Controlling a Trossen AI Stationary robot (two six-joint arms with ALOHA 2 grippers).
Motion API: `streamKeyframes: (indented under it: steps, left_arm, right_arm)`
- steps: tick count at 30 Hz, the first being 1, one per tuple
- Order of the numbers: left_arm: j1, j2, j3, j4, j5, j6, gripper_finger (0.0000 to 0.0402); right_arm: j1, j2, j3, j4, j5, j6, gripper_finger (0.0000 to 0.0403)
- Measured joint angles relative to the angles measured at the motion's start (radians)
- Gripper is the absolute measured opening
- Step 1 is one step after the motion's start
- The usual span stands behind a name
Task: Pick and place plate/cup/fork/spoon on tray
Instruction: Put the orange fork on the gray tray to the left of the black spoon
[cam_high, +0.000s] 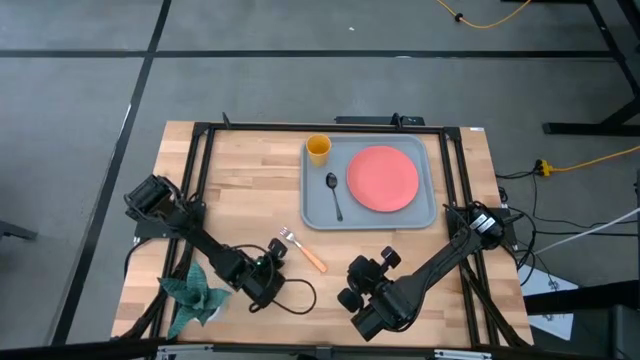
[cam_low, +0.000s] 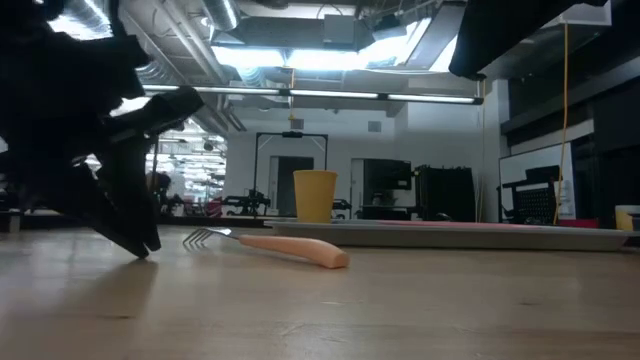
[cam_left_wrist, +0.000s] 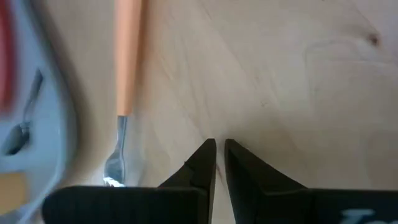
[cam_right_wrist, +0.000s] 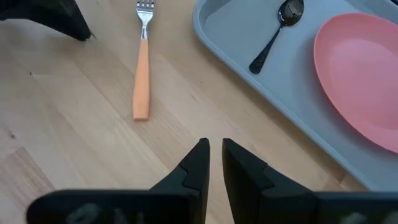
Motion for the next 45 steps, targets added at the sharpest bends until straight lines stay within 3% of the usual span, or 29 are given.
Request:
streamKeyframes:
  steps: [3, 8, 20, 26, 33, 39, 41, 45]
  left_arm:
    - [0.011, -0.003, 0.000, 0.001, 0.053, 0.026, 0.0030]
    - [0.007, -0.002, 0.000, -0.002, -0.035, 0.035, 0.0030]
    - [0.004, -0.002, 0.000, 0.003, -0.132, 0.000, 0.0030]
    - [0.004, -0.002, 0.000, 0.013, -0.013, -0.029, 0.0030]
    - [0.028, -0.004, 0.001, 0.008, 0.089, 0.208, 0.0030]
    - [0.096, -0.014, 0.003, -0.016, 0.137, 0.086, 0.0054]
    - [0.101, -0.019, 0.004, -0.030, 0.103, 0.077, 0.0065]
    - [0.095, -0.049, -0.005, -0.088, -0.081, 0.073, 0.0080]
  right_arm:
    - [0.000, 0.000, 0.000, 0.002, 0.000, 0.000, 0.0049]
    - [0.000, 0.000, 0.000, 0.011, 0.001, 0.000, 0.0049]
    - [0.000, 0.000, 0.000, 0.013, 0.002, 0.000, 0.0049]
    - [0.000, 0.000, 0.000, 0.013, 0.002, 0.000, 0.0049]
    - [0.000, 0.000, 0.000, 0.013, 0.002, 0.000, 0.0049]
    - [0.000, 0.000, 0.000, 0.013, 0.002, 0.000, 0.0049]
    - [0.000, 0.000, 0.000, 0.013, 0.002, 0.000, 0.0049]
    - [0.000, 0.000, 0.000, 0.007, 0.002, 0.000, 0.0049]
